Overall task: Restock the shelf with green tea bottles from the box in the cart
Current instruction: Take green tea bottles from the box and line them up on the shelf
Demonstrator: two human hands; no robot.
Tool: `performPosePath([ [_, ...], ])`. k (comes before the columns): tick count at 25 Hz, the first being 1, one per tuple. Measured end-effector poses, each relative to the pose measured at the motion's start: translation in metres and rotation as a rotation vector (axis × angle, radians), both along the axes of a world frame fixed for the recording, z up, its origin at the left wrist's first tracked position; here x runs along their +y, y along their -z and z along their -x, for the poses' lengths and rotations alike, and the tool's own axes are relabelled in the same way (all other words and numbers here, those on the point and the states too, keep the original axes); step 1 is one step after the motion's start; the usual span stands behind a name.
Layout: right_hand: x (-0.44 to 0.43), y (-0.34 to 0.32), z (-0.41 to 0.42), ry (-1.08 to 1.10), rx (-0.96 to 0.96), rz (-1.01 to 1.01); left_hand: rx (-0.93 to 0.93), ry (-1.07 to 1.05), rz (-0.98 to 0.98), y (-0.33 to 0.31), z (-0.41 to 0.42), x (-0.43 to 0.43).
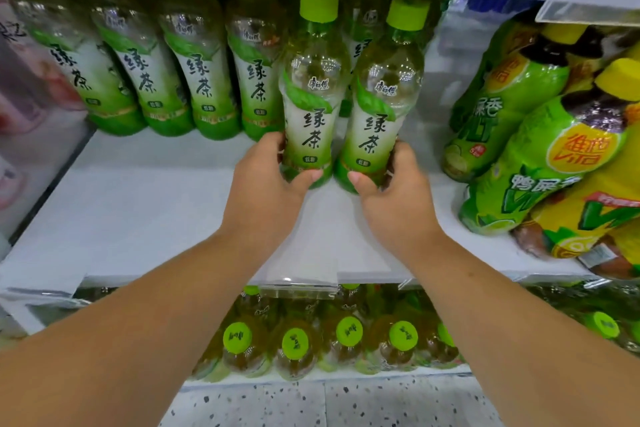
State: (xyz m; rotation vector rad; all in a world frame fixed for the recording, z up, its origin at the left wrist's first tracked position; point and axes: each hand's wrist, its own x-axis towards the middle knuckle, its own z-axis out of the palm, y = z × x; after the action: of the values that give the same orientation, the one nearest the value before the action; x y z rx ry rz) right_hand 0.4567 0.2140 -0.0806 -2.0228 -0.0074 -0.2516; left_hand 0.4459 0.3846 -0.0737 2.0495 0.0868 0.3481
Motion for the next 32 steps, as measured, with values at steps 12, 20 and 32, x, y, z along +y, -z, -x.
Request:
performPosePath([
  [12, 0.006, -0.001, -0.052, -0.020, -0.004, -0.012, -0.067, -0.153, -0.193, 0.003, -0.038, -0.004],
  [20, 0.005, -0.002, -0.072, -0.025, 0.039, 0.042, -0.042, -0.195, -0.252, 0.005, -0.054, -0.016],
  [32, 0.009, 0.023, -0.078, 0.065, -0.025, -0.124, -0.110, -0.233, -0.136, 0.008, -0.057, -0.023],
])
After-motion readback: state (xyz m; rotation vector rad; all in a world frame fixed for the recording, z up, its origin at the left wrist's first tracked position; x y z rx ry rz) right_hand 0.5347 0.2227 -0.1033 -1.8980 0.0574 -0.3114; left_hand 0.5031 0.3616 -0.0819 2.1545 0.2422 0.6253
